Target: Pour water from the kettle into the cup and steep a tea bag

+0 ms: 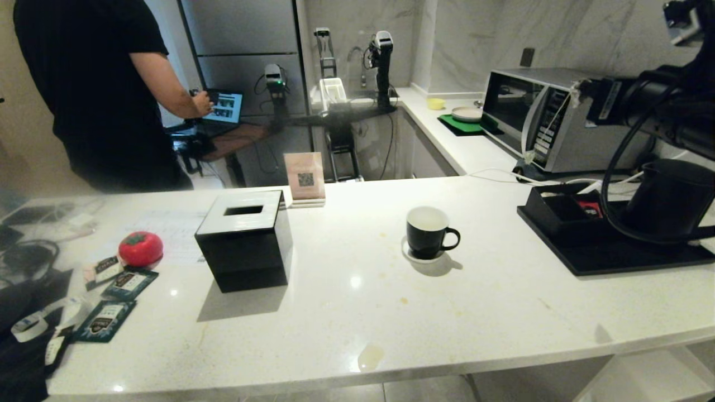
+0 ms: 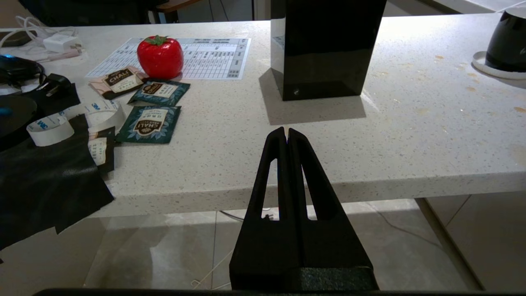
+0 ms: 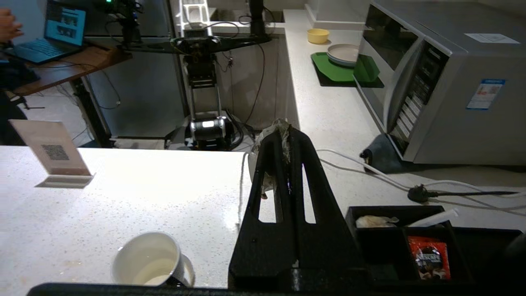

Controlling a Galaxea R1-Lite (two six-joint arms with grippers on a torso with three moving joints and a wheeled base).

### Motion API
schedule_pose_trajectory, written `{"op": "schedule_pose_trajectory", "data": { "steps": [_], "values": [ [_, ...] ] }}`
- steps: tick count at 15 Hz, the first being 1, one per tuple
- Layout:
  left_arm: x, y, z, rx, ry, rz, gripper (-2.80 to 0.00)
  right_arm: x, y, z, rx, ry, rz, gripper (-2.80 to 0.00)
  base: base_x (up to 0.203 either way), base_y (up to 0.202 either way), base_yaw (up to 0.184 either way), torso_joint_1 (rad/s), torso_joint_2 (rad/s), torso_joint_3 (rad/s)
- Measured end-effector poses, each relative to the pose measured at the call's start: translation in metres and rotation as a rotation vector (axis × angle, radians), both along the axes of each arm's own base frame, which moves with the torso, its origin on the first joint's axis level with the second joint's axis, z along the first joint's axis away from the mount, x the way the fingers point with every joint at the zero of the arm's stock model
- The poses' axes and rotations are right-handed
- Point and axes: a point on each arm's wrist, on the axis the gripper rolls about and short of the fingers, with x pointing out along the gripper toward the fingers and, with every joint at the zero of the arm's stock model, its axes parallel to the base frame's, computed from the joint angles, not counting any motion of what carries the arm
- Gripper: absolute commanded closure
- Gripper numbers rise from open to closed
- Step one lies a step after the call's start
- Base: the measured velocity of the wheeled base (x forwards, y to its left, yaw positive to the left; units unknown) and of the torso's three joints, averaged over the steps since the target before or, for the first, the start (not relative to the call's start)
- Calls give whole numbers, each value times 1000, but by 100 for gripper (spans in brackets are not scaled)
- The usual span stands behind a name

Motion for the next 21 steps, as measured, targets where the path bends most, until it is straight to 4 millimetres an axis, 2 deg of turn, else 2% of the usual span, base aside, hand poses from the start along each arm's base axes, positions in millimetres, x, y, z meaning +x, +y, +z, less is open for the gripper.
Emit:
{"op": "schedule_pose_trajectory", "data": {
  "steps": [5,9,21],
  "values": [
    [0,0,0,0,0,1,0,-3,5,8,4,-21,15,0,0,0,0,0,0,0],
    [0,0,0,0,0,0,0,-8,17,10,5,-27,61,0,0,0,0,0,0,0],
    [0,0,0,0,0,0,0,-27,75,7,2,-16,272,0,0,0,0,0,0,0]
  ]
}}
